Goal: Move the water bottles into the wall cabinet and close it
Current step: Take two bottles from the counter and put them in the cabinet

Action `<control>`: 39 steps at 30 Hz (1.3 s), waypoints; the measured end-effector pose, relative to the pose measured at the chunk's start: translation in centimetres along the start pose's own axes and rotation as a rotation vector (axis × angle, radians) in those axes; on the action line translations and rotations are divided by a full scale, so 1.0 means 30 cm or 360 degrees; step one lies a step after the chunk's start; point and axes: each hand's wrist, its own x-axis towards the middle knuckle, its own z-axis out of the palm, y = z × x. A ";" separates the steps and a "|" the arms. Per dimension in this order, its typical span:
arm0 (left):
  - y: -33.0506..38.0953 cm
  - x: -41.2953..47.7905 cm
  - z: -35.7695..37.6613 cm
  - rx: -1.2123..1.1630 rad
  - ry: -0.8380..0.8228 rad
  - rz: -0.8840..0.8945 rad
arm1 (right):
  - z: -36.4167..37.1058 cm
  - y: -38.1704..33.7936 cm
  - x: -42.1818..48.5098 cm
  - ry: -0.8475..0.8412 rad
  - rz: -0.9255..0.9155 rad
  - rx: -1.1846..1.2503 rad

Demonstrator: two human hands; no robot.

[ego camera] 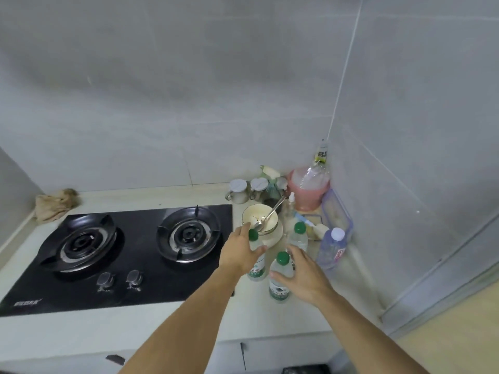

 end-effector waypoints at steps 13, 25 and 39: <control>-0.060 0.071 0.123 -0.0498 -0.0216 -0.0422 | 0.152 0.102 0.102 -0.0125 0.0363 0.0485; -0.066 0.080 0.127 -0.0502 -0.0211 -0.0490 | 0.158 0.087 0.112 -0.0089 0.0359 0.0326; -0.024 0.030 -0.049 -0.0549 -0.0015 -0.0278 | 0.031 -0.047 0.087 0.0092 0.0189 0.0361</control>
